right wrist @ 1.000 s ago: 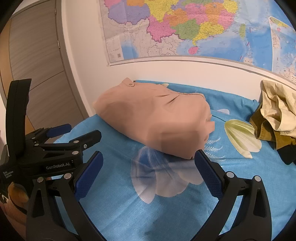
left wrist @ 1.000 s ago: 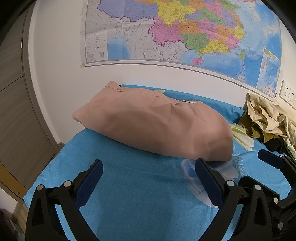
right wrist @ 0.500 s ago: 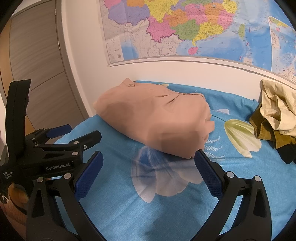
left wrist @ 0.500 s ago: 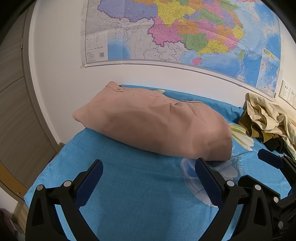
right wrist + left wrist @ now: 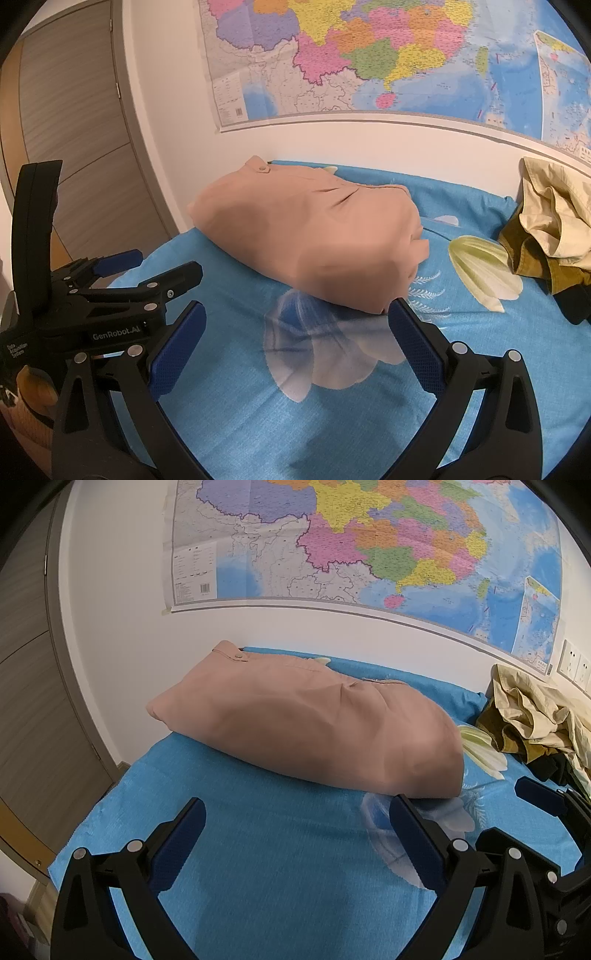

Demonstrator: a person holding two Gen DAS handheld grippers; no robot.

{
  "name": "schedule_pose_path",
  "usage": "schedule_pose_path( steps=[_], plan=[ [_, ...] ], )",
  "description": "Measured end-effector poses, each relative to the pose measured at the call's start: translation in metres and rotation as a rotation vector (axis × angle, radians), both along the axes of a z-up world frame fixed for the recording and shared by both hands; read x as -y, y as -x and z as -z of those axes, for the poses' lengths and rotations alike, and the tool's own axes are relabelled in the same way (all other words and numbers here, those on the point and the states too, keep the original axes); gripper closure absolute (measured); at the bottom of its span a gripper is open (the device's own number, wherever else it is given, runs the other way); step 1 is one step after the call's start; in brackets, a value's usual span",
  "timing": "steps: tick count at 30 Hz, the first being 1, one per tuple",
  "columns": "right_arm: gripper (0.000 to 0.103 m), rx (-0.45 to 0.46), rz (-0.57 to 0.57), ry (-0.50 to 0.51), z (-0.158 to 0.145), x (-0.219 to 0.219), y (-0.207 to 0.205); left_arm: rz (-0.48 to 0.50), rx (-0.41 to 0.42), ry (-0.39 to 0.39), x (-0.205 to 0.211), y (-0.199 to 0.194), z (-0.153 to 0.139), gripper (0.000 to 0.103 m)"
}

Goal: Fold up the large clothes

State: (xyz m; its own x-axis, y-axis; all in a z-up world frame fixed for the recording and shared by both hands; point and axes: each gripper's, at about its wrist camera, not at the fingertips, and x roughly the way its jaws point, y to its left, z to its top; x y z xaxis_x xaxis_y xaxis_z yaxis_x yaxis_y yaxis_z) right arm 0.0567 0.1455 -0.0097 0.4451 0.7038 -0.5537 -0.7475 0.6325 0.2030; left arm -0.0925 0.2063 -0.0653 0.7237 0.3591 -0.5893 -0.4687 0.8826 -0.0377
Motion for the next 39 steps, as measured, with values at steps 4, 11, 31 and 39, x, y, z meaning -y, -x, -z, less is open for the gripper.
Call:
schedule_pose_path(
  steps=[4, 11, 31, 39],
  plan=[
    [0.006, 0.005, 0.004, 0.000, -0.001, 0.000, 0.002, -0.002, 0.001, -0.002, 0.001, 0.000, 0.000, 0.007],
    [0.006, 0.006, 0.007, -0.003, -0.001, 0.000, 0.005, -0.004, 0.004, -0.003, 0.003, 0.002, 0.000, 0.007],
    [0.006, 0.013, 0.024, -0.015, -0.004, 0.006, 0.013, 0.003, 0.023, -0.016, 0.011, 0.011, -0.001, 0.007],
    [0.006, 0.005, 0.053, -0.020, -0.005, 0.019, 0.012, 0.050, 0.007, 0.057, 0.020, 0.004, 0.004, 0.007]
  ],
)
